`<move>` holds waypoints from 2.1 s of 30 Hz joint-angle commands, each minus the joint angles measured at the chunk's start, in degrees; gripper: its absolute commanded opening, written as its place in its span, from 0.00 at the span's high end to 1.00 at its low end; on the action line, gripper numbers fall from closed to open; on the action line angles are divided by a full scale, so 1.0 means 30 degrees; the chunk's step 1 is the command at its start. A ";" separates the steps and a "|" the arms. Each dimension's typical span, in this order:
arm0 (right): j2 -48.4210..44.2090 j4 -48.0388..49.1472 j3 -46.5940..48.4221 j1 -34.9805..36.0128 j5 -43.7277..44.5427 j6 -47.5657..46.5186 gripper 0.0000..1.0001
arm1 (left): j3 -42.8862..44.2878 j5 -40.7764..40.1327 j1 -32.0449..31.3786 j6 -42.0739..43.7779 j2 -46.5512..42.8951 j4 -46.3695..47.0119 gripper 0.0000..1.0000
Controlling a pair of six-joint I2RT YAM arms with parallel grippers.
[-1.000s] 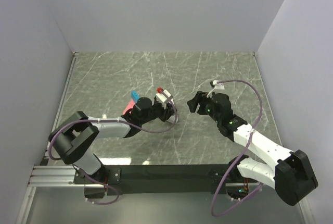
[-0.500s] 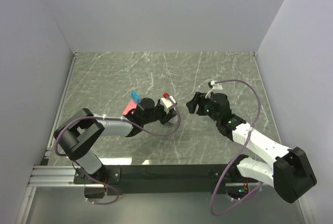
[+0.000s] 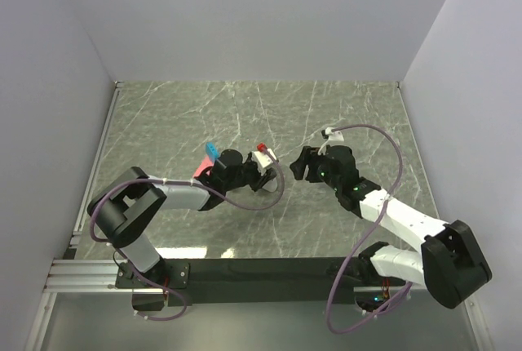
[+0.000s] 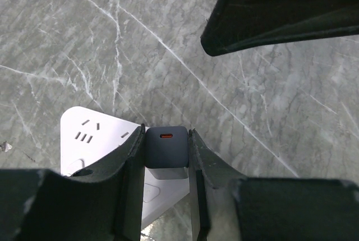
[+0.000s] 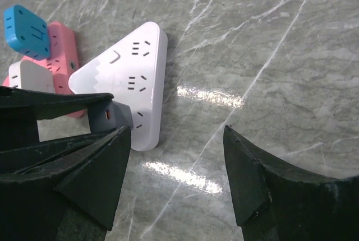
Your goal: Insert the plug
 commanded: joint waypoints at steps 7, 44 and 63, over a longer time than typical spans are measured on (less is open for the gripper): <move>0.0506 0.0475 0.0877 0.0011 -0.0276 -0.0485 0.27 | 0.0672 0.1347 0.0312 0.0875 -0.0080 0.0444 0.99; 0.1298 -0.0053 0.1374 0.0011 -0.0335 -0.0720 0.28 | 0.0877 0.2988 0.1191 0.2281 0.0330 -0.0698 0.99; 0.1474 -0.0170 0.1492 0.0011 -0.0599 -0.0749 0.28 | 0.0876 0.3544 0.1396 0.2457 -0.0314 -0.1340 0.99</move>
